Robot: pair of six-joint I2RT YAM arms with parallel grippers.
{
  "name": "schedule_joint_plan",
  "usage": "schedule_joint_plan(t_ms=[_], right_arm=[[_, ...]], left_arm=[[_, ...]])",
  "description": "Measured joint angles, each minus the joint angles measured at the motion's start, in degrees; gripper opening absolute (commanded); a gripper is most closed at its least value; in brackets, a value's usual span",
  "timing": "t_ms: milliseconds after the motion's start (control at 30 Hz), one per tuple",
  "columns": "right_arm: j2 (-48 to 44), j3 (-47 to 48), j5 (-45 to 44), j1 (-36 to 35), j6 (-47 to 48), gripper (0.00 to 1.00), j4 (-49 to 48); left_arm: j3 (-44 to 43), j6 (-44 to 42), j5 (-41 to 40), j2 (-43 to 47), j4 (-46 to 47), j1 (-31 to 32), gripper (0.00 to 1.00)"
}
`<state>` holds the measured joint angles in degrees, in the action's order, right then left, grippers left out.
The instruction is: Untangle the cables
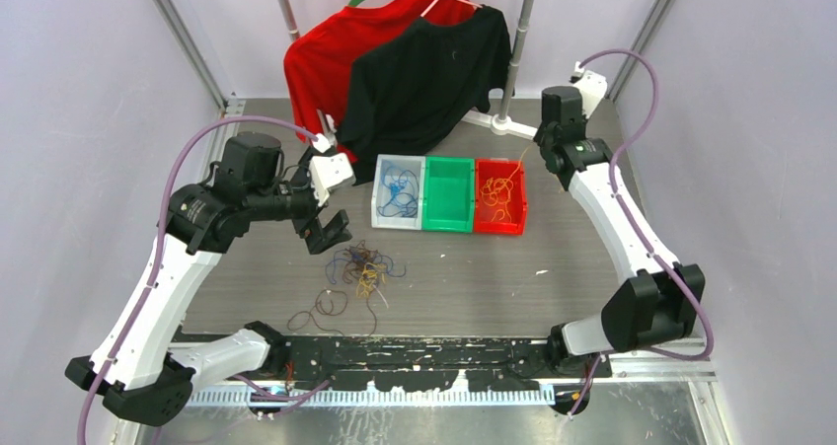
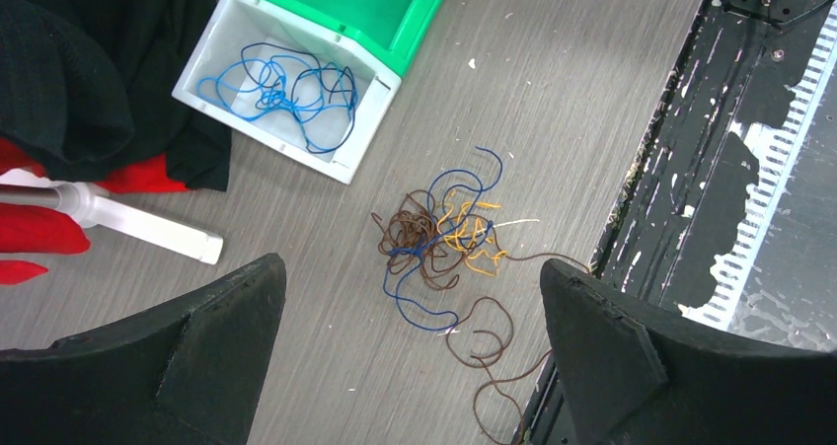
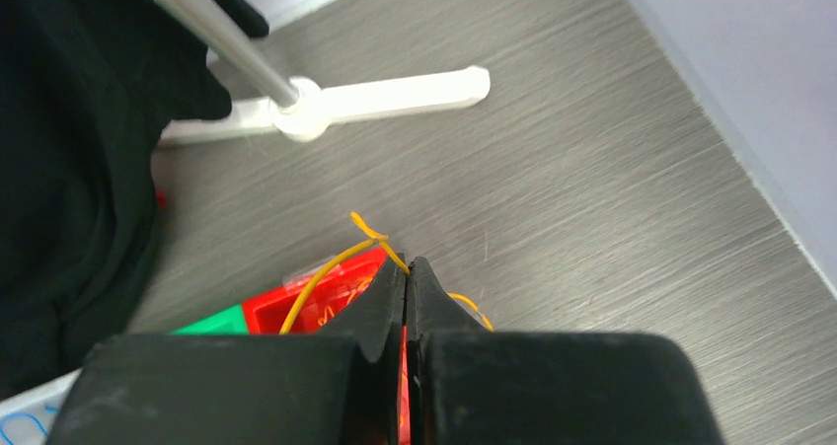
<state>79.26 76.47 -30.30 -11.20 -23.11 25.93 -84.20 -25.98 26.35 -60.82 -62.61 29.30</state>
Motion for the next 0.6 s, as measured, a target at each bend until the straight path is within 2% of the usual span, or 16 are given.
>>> schedule_joint_plan(t_ms=[167, 400, 600], right_arm=[[4.35, -0.72, 3.15, -1.88, -1.84, 0.01, -0.04], [9.38, -1.29, 12.09, -2.51, -7.34, 0.01, -0.85], [11.41, -3.10, 14.82, -2.51, -10.12, 0.01, -2.36]], left_arm=[[0.00, -0.02, -0.09, 0.00, 0.02, 0.00, 0.99], [0.00, -0.04, -0.39, 0.04, 0.02, 0.00, 1.00], [0.02, -0.07, -0.44, 0.33, 0.07, 0.00, 1.00]])
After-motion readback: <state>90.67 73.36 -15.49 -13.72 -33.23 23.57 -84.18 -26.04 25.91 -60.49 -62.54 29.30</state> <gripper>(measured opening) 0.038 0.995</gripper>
